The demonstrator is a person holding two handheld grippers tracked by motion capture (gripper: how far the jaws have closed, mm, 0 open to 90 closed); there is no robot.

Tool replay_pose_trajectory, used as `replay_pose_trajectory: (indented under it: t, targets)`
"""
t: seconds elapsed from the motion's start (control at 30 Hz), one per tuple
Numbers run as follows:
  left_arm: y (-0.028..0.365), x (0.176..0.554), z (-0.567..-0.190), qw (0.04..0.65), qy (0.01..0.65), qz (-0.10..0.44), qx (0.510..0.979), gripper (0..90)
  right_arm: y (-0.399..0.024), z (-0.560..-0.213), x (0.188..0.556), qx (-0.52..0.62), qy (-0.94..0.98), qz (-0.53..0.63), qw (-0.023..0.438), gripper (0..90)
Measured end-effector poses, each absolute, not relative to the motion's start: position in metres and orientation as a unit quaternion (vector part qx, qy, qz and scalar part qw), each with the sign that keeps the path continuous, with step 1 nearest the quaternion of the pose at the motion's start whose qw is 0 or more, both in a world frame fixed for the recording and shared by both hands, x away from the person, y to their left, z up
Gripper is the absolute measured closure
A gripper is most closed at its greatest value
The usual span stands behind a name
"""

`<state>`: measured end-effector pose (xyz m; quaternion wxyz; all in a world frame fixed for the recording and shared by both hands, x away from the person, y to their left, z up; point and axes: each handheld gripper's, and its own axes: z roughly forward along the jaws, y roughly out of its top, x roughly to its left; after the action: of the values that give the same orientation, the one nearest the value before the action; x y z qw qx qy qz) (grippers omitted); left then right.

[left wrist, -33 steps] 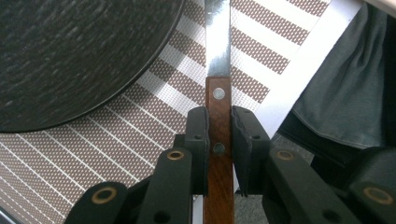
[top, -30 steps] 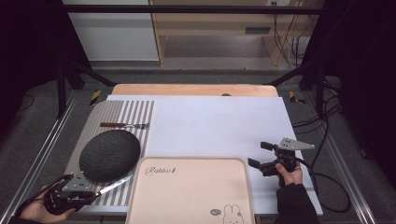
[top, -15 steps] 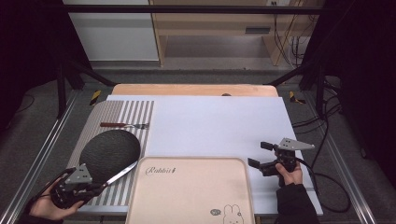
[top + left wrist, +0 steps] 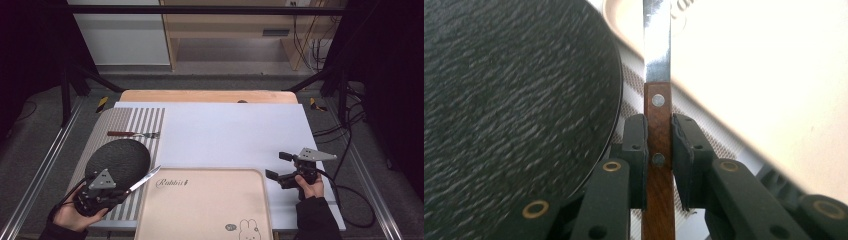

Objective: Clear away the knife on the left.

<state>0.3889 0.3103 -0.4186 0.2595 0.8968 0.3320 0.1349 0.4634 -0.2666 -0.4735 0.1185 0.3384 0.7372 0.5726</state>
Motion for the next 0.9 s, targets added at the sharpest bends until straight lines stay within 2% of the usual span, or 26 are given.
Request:
replay_pose_trajectory:
  t: [0.47, 0.9]
  targets:
    - [0.279, 0.387, -0.414, 0.293, 0.349, 0.136, 0.880, 77.1, -0.266, -0.474, 0.463, 0.337, 0.738, 0.573, 0.117, 0.4]
    - [0.258, 0.375, -0.417, 0.289, 0.345, 0.129, 0.884, 77.0, -0.265, -0.474, 0.464, 0.336, 0.740, 0.572, 0.116, 0.4]
